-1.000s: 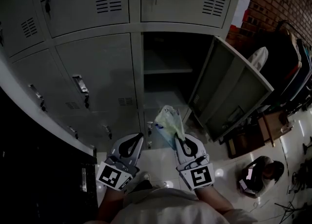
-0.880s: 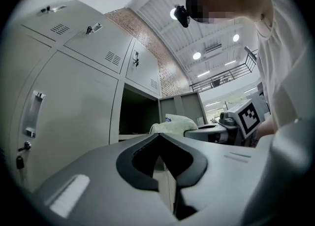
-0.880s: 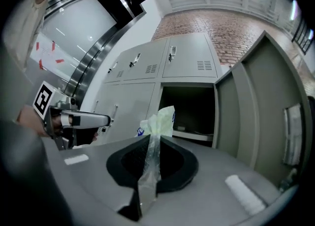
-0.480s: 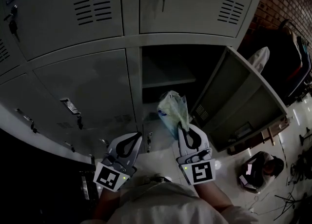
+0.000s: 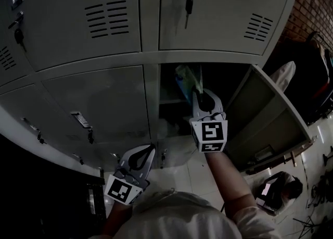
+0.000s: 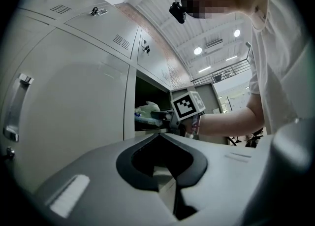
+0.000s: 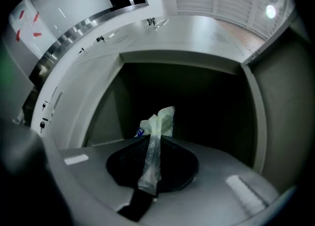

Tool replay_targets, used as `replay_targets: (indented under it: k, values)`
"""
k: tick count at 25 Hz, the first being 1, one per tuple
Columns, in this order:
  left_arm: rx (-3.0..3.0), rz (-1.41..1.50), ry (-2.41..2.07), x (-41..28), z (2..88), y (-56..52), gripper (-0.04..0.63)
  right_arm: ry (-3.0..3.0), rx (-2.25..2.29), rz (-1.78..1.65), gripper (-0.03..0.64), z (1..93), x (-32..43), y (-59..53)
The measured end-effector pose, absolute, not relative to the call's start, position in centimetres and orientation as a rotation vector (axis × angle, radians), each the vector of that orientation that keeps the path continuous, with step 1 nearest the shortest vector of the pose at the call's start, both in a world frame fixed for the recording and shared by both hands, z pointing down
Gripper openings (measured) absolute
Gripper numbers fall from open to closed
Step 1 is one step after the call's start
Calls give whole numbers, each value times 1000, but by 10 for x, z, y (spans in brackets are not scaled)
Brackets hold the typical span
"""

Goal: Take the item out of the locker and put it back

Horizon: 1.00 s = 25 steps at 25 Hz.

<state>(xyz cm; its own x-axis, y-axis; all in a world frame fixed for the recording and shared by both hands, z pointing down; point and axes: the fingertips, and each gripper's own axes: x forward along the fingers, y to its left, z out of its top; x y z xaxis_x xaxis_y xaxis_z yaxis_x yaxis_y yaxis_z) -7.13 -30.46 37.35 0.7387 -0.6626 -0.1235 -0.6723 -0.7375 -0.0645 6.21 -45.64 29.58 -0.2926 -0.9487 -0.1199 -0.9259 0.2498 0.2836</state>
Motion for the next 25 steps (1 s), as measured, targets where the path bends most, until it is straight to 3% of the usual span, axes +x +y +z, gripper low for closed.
replay_targets:
  k: [8, 9, 13, 16, 17, 21, 25]
  values:
    - [-2854, 149, 1068, -61, 376, -313, -3, -2429, 1764, -306, 34, 319, 57, -490]
    - [-2842, 165, 1071, -62, 375, -316, -3, -2452, 1747, -302, 63, 319, 55, -490]
    - [-2846, 171, 1077, -62, 374, -321, -3, -2550, 1750, -329, 284, 306, 54, -483]
    - [-2844, 175, 1075, -61, 374, -323, -3, -2617, 1786, -345, 344, 293, 61, -466]
    - [-2847, 172, 1075, -62, 375, -323, -3, -2647, 1787, -341, 336, 291, 63, -455]
    - [-2844, 206, 1088, -68, 373, -325, -3, -2698, 1755, -389, 15, 301, 59, -394]
    - [-2845, 217, 1075, -70, 371, -318, -3, -2662, 1708, -288, -2, 350, 49, -346]
